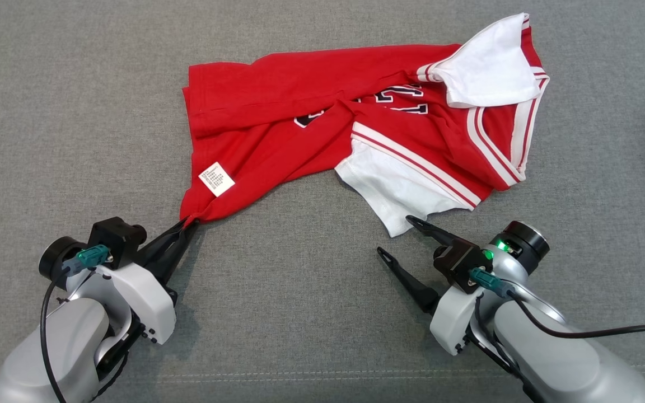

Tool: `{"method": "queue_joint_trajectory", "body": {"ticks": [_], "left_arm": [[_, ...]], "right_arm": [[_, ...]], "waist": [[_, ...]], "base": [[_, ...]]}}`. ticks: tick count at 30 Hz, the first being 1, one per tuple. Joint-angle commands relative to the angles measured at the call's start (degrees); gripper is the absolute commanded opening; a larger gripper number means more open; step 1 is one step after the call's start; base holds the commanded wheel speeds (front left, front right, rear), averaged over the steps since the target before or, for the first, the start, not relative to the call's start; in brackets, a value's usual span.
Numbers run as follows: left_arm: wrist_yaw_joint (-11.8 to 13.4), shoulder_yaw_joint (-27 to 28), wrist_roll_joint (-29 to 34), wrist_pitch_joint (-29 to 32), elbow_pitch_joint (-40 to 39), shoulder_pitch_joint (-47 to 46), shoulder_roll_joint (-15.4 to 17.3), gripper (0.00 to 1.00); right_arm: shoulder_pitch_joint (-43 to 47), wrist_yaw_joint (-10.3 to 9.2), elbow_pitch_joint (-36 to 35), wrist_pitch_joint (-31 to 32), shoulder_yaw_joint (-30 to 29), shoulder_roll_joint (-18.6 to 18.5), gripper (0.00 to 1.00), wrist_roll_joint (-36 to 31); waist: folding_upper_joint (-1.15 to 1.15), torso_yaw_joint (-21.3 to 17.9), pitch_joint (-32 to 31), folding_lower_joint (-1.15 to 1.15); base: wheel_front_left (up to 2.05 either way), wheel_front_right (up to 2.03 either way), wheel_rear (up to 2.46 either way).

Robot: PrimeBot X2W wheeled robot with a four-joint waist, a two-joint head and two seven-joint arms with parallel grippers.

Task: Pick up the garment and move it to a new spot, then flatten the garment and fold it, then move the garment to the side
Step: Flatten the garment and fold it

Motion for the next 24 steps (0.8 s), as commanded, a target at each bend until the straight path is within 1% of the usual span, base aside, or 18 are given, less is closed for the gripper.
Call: {"method": "queue_joint_trajectory", "body": {"ticks": [1,7,20,24], "left_arm": [[0.0,2.3,0.0,-0.8,-0.7,-0.7,2.0,0.00],[0.0,2.0,-0.4,-0.8,-0.6,-0.8,1.8,0.00],[0.0,1.2,-1.1,-0.8,-0.6,-1.2,1.7,0.00],[0.0,1.4,-1.1,-0.8,-0.7,-1.1,1.7,0.00]], "right_arm": [[1.1,0.23,-1.6,-0.2,0.2,0.1,1.00,-0.7],[0.2,0.23,-1.2,1.2,1.5,0.1,1.00,-2.1],[-2.1,0.23,4.9,2.8,2.0,1.4,1.00,-1.7],[-2.5,0.23,6.5,3.1,1.9,1.4,0.91,-1.9]], "waist": [[0.00,0.0,0.1,0.00],[0.00,0.4,0.3,0.00],[0.00,2.2,0.7,0.00],[0.00,2.1,0.9,0.00]], "base": [[0.00,0.00,0.00],[0.00,0.00,0.00],[0.00,0.00,0.00],[0.00,0.00,0.00]]}}
